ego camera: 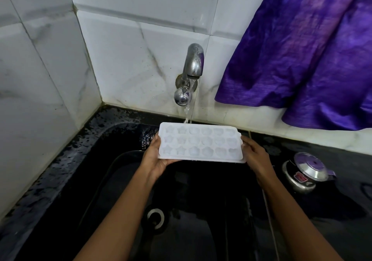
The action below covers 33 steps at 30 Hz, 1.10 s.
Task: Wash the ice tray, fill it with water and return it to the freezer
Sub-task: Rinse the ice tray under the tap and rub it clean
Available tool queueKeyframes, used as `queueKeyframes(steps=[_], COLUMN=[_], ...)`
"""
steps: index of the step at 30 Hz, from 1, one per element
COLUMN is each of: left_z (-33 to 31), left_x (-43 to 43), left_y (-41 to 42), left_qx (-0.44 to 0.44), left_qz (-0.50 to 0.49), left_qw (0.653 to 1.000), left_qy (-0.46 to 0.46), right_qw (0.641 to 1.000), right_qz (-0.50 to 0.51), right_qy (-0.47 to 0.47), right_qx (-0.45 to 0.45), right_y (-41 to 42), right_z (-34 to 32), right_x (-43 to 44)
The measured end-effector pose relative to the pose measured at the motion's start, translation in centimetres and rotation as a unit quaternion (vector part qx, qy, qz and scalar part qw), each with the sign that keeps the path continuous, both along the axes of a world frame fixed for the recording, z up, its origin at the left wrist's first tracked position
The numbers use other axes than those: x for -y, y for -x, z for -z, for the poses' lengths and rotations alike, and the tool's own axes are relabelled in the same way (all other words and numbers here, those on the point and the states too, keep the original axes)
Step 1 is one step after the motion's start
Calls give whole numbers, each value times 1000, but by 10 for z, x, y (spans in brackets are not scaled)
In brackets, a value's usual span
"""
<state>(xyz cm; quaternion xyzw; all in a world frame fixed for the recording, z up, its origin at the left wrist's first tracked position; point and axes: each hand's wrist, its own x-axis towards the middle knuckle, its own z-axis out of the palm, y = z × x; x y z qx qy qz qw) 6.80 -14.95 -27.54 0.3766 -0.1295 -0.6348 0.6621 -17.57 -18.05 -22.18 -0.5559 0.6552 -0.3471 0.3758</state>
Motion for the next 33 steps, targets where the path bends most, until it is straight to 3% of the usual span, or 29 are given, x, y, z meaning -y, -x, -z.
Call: queueKeyframes(steps=[10,18,26,29,33], left_z=[-1,-3,4,6,6], left_x=[-9,-55,-90,-98,-103], left_y=[4,-52,-87,-91,-90], left_qx=[22,76,107,106,107], left_qz=[1,-69,-112,-110,-99], left_qw=[1000,995,988,988,989], left_qy=[-6,5,-25,-31,-26], right_qw=[999,993,941,934,913], right_qz=[12,-97,-248,-236,-210], right_qy=[26,-5,82,106,203], right_qx=[-25,-69,-217,-248,-286], right_y=[6,-46,-82,-85,-96], right_z=[-2,8,23,25,-3], right_x=[-1,5,-8,-10,5])
